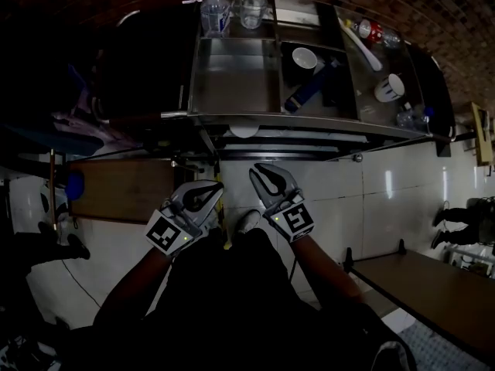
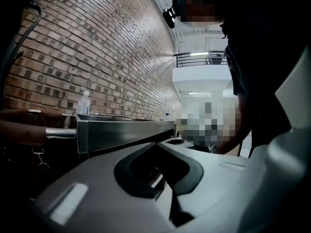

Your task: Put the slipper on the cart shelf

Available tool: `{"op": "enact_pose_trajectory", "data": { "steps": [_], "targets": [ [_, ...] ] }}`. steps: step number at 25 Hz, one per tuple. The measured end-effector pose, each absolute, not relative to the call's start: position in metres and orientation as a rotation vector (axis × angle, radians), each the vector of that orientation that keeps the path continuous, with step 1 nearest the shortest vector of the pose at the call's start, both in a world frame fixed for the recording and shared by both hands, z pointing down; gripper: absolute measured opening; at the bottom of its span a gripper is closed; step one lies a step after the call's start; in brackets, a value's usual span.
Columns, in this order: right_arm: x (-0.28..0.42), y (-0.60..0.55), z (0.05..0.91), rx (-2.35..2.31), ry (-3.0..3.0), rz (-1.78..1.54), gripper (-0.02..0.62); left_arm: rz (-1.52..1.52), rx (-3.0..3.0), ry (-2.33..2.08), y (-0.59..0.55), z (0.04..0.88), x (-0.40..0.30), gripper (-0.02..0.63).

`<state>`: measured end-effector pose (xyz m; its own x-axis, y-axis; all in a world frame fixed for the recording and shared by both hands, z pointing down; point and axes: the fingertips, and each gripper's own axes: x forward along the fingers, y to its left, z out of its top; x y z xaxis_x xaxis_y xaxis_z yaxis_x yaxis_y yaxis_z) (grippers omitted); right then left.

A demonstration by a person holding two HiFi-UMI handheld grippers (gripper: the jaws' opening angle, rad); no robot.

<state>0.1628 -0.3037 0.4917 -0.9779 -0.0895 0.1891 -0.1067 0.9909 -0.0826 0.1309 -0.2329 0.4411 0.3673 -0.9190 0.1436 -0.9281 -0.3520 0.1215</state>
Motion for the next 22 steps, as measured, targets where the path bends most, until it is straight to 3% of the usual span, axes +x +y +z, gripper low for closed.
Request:
{"op": "enact_pose_trajectory", "data": {
  "steps": [3,22],
  "targets": [
    [0.169,-0.279,0.461,0.091,-2.960,0.062,0.000,0.089,2.451,-1.681,-0.226,0.434,0.142,0.003],
    [0.162,-0.185,0.432,-0.336,-2.965,0.053,0.000,0.087,2.227,-1.932,-0.158,0.420,0.157,0.003]
  ]
}}
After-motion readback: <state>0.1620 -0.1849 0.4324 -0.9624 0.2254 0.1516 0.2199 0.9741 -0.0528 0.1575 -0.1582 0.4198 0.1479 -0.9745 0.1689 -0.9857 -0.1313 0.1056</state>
